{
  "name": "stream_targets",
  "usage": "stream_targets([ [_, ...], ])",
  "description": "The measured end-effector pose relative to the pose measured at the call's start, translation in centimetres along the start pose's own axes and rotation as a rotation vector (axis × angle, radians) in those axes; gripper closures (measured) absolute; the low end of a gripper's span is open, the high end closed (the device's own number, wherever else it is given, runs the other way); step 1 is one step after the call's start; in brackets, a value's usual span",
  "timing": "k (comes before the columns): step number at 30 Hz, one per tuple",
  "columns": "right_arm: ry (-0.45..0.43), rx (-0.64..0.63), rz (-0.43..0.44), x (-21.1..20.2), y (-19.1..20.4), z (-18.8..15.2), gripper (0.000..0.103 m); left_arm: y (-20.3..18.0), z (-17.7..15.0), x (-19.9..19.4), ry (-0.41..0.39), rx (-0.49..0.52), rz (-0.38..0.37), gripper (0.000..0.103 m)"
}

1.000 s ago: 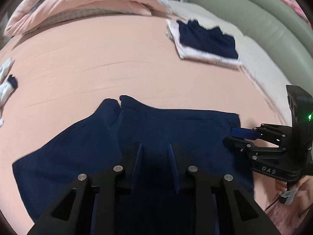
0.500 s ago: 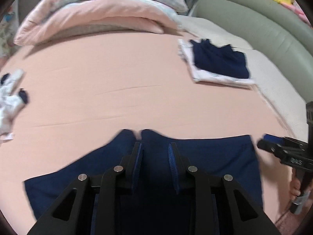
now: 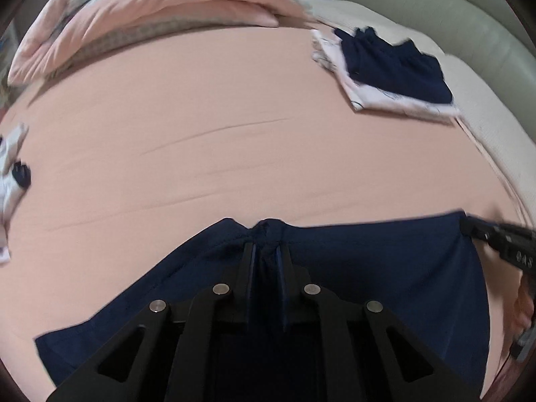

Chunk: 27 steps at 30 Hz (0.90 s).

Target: Fold clothes

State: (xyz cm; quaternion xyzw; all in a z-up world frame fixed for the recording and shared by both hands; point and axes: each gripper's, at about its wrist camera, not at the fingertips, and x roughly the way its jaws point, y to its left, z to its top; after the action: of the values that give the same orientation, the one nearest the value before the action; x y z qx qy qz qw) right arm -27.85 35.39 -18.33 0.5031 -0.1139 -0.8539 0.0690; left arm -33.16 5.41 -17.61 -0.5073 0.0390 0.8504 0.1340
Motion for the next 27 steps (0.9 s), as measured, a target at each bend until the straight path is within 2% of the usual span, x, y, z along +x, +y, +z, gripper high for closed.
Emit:
stream_targets([
  [1, 0.001, -0.005, 0.002, -0.1, 0.2, 0.2, 0.095, 0.0, -0.2, -0.7, -0.011, -0.010, 0.010, 0.091],
  [4, -0.037, 0.026, -0.018, -2.0, 0.2, 0.0, 0.078, -0.4, -1.3, -3.8, -0.077, -0.001, 0.059, 0.085],
  [6, -0.111, 0.040, -0.088, -4.6, 0.4, -0.9, 0.077, -1.1, -2.7, -6.1, -0.117, 0.026, 0.071, 0.077],
  [8, -0.131, 0.031, -0.086, -7.0, 1.7, -2.3, 0.077, -2.4, -4.5, -8.1, -0.131, 0.069, 0.052, 0.074],
  [11, -0.065, -0.055, -0.003, -8.1, 5.0, -4.8, 0.077, -4.4, -7.5, -9.4, -0.094, 0.116, -0.002, 0.074],
  [15, 0.084, -0.169, 0.038, -5.9, 9.4, -9.9, 0.077, -6.2, -11.2, -9.0, -0.039, 0.168, -0.035, 0.074],
  [16, 0.129, -0.187, 0.035, -5.0, 10.1, -11.1, 0.077, -6.3, -12.0, -8.7, -0.019, 0.183, -0.016, 0.074],
  [17, 0.141, -0.221, 0.016, -4.6, 10.6, -12.1, 0.077, -6.3, -13.1, -8.6, 0.000, 0.211, 0.033, 0.074],
  [18, 0.127, -0.267, -0.020, -4.9, 11.0, -12.7, 0.077, -6.0, -14.2, -8.5, 0.020, 0.235, 0.111, 0.074],
  [19, 0.121, -0.298, -0.054, -5.4, 11.4, -13.1, 0.077, -5.8, -14.9, -8.7, 0.023, 0.238, 0.144, 0.073],
  [21, 0.088, -0.291, -0.085, -6.8, 11.1, -13.6, 0.077, -4.4, -15.6, -10.1, 0.003, 0.160, 0.105, 0.073],
  [23, 0.067, -0.216, -0.065, -7.6, 10.2, -14.0, 0.077, -3.3, -15.7, -11.2, -0.006, 0.065, 0.058, 0.073],
  [25, 0.050, -0.152, -0.029, -8.0, 9.7, -14.3, 0.077, -3.7, -15.7, -11.9, -0.035, 0.033, 0.025, 0.073],
  [27, 0.056, -0.170, -0.015, -7.8, 10.7, -14.8, 0.077, -4.4, -16.1, -12.4, -0.050, 0.022, 0.010, 0.073],
])
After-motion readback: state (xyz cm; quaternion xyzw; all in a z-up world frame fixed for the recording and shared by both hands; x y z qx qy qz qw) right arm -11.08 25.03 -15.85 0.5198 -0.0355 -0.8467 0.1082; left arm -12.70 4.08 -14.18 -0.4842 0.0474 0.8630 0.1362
